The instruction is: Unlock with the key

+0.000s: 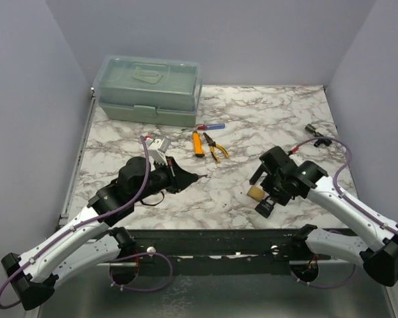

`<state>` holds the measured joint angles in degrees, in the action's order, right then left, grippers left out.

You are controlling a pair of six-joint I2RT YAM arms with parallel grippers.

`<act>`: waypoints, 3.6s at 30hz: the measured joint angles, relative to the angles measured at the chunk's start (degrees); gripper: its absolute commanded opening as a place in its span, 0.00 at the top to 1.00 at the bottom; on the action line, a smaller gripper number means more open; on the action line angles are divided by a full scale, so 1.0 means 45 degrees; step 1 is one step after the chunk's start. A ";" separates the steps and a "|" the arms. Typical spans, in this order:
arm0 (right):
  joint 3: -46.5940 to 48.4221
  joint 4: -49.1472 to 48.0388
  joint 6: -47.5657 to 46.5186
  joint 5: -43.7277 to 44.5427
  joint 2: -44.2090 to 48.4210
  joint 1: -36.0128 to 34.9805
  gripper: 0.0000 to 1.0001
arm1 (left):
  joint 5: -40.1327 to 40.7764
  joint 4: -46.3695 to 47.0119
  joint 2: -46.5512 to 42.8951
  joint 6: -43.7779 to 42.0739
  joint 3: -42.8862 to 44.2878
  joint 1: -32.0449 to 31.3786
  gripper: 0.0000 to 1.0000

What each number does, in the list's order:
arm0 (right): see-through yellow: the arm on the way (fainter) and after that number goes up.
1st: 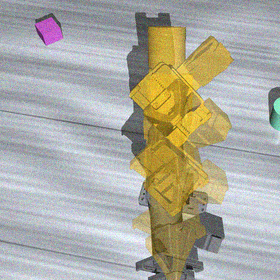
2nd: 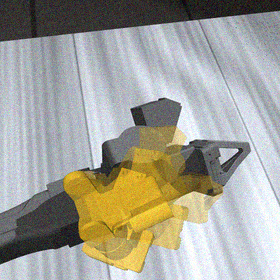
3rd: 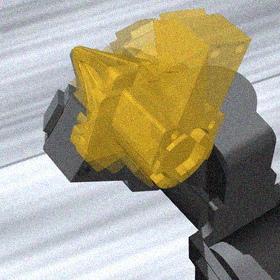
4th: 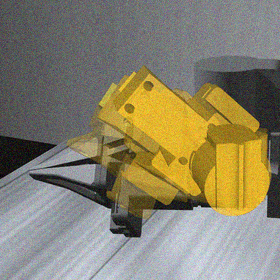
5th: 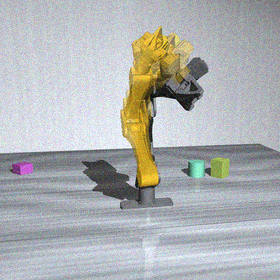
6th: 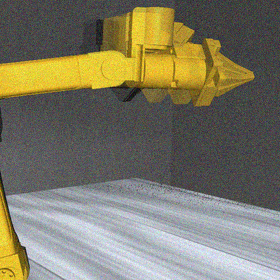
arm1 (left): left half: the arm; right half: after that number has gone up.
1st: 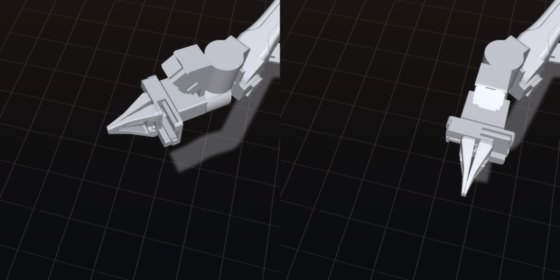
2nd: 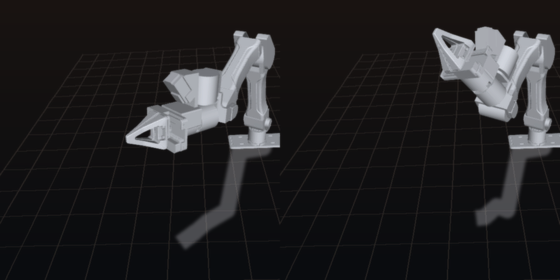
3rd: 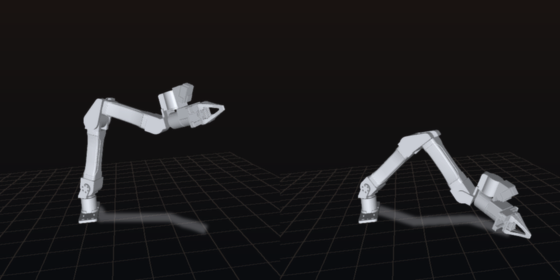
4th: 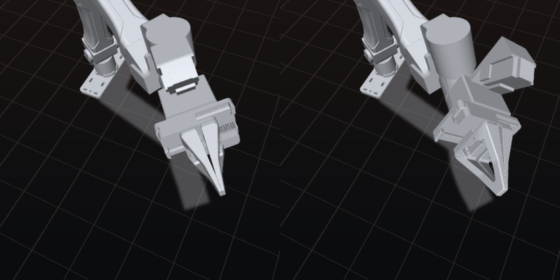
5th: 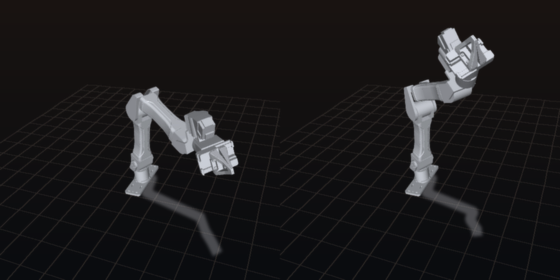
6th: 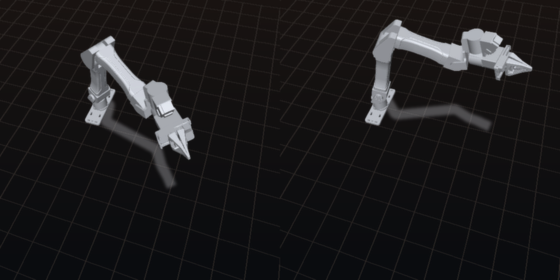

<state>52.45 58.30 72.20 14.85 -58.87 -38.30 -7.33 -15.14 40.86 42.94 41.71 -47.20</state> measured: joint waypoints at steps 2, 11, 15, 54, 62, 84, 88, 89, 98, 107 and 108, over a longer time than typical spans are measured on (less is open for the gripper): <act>-0.0442 0.0024 0.0000 0.0078 -0.0481 0.0000 0.07 | 0.0175 -0.0495 0.0078 -0.0486 0.0214 0.0000 1.00; -0.1855 -0.0073 -0.0078 0.0083 -0.1564 0.0000 0.15 | 0.0816 -0.2025 0.0287 -0.2341 0.0646 0.0000 1.00; -0.2565 -0.0393 -0.0262 0.0068 -0.1783 0.0000 0.16 | 0.0894 -0.2467 0.0447 -0.2807 0.0646 0.0000 1.00; -0.3750 -0.2579 -0.1180 -0.0024 -0.2764 0.0850 0.35 | 0.0937 -0.2725 0.0971 -0.3371 0.0646 0.0005 1.00; -0.3837 -0.2662 -0.1141 -0.0044 -0.2837 0.0860 0.38 | 0.0952 -0.2759 0.0971 -0.3371 0.0646 0.0000 1.00; -0.0996 -0.1511 -0.0777 -0.1141 -0.2293 0.0860 1.00 | 0.1117 -0.2769 0.0845 -0.3371 0.0646 0.0005 1.00; -0.0845 -0.2268 -0.0185 -0.1962 -0.3045 0.0665 1.00 | 0.1579 -0.2773 0.0563 -0.3371 0.0646 0.0000 1.00; -0.0729 -0.2497 0.0029 -0.2108 -0.3444 0.0515 1.00 | 0.1729 -0.2778 0.0471 -0.3366 0.0646 0.0000 1.00; 0.0136 -0.4857 0.1865 -0.2968 -0.7067 -0.0481 1.00 | 0.2851 -0.3492 -0.0384 -0.2973 0.0772 0.0024 1.00; 0.0544 -0.5503 0.2667 -0.3502 -0.8165 -0.0491 0.55 | 0.3497 -0.4046 -0.1161 -0.2739 0.0845 0.0049 1.00; 0.0607 -0.5513 0.2662 -0.3560 -0.8238 -0.0491 0.52 | 0.3541 -0.4046 -0.1243 -0.2739 0.0845 0.0049 1.00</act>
<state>55.18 33.50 84.18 -1.17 -95.94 -40.51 8.60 -33.34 35.27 30.61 45.52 -46.98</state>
